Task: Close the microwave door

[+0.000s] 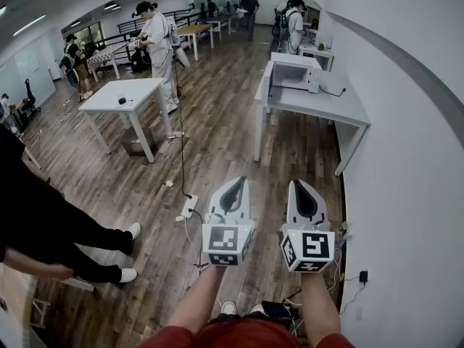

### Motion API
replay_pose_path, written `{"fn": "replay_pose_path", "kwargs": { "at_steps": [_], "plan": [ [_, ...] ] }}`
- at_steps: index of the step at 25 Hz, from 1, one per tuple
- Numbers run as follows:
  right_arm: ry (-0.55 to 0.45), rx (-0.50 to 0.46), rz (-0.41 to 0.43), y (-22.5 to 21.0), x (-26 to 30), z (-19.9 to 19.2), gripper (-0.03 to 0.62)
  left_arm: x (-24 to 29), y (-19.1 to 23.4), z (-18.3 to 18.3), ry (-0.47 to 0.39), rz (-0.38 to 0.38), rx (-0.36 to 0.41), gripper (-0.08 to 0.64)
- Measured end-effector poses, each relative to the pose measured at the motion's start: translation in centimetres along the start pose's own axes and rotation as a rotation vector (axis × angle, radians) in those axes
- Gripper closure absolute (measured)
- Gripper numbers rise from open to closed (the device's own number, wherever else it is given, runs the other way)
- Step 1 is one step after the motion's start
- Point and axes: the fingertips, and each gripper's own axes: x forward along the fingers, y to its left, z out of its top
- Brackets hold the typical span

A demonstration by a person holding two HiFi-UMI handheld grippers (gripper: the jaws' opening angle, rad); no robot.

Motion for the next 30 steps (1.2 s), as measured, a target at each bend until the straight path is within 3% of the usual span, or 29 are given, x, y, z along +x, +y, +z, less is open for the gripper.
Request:
{"fn": "replay_pose_path", "kwargs": {
  "at_steps": [14, 30],
  "plan": [
    [-0.015, 0.035, 0.001, -4.6, -1.4, -0.1, 0.565, 1.9, -4.9, 0.4, 0.001, 0.007, 0.039, 0.534],
    [0.015, 0.059, -0.004, -10.4, -1.0, -3.2, 0.565, 6.0, -8.6, -2.3, 0.044, 0.003, 0.045, 0.534]
  ]
}}
